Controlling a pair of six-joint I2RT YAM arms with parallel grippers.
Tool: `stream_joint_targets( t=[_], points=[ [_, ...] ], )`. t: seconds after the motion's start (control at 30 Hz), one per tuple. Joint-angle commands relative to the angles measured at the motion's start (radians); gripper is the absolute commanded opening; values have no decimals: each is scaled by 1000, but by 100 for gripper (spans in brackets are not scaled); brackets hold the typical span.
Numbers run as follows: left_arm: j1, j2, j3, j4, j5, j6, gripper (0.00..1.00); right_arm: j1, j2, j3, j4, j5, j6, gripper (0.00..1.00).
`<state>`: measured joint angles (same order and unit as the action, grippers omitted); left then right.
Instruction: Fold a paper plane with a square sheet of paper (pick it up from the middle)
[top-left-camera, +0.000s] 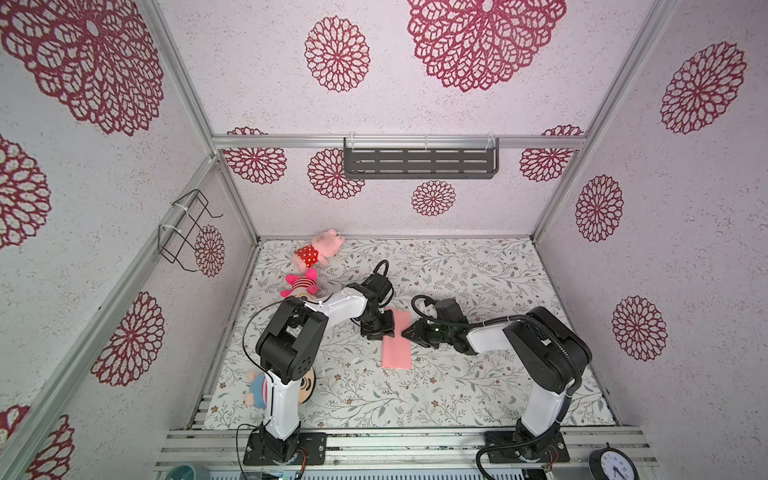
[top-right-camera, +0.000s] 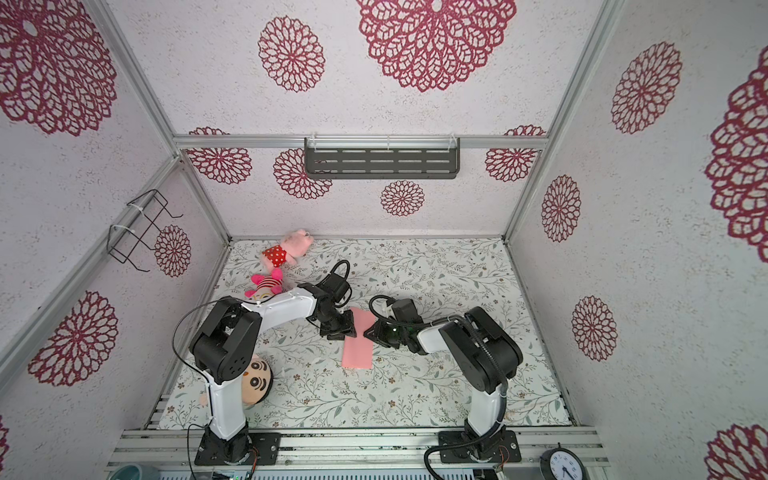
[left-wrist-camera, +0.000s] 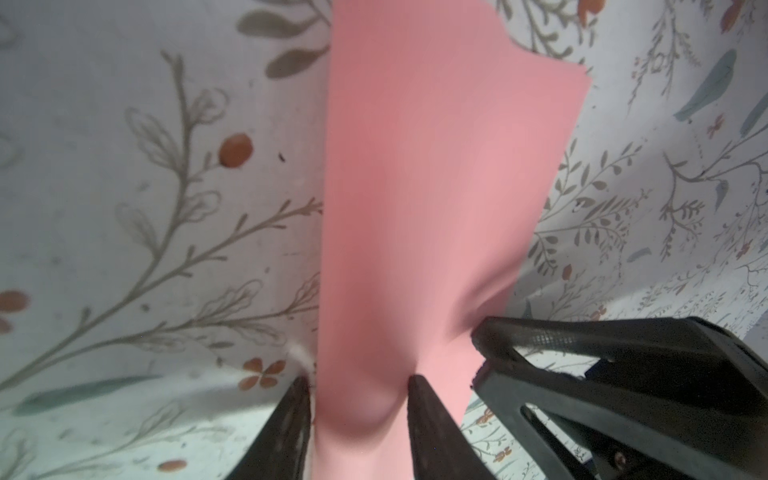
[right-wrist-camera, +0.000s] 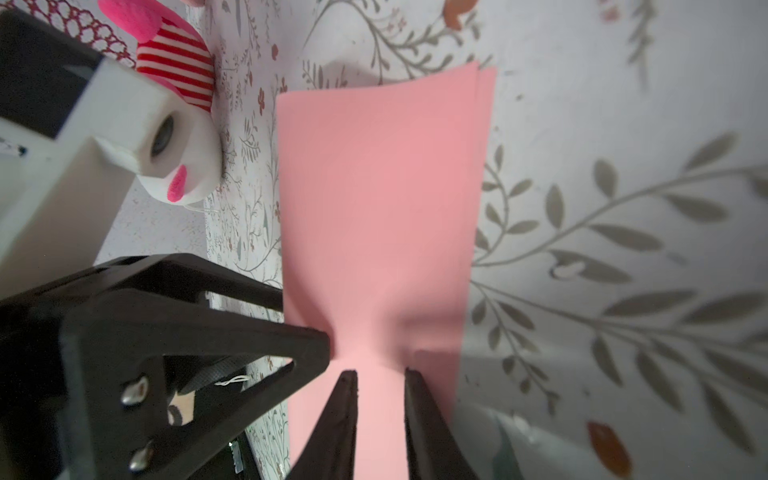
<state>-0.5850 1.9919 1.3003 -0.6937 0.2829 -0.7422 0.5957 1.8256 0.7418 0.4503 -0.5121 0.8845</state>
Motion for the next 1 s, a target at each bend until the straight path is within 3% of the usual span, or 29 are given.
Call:
stream_joint_targets(
  t=[0.0, 0.27, 0.43, 0.53, 0.73, 0.97],
  points=[
    [-36, 108, -48, -126, -57, 11, 43, 4, 25, 11, -167, 71, -60, 25],
    [14, -57, 100, -162, -56, 17, 49, 4, 51, 38, -279, 113, -80, 24],
    [57, -178, 49, -56, 12, -12, 51, 5, 58, 59, -308, 120, -89, 24],
    [62, -215, -12, 63, 97, -38, 47, 6, 63, 65, -326, 128, -88, 23],
    [58, -180, -86, 218, 243, -72, 29, 6, 80, 71, -336, 130, -77, 22],
    [49, -106, -96, 229, 286, -51, 15, 6, 95, 70, -335, 129, -62, 21]
  ],
)
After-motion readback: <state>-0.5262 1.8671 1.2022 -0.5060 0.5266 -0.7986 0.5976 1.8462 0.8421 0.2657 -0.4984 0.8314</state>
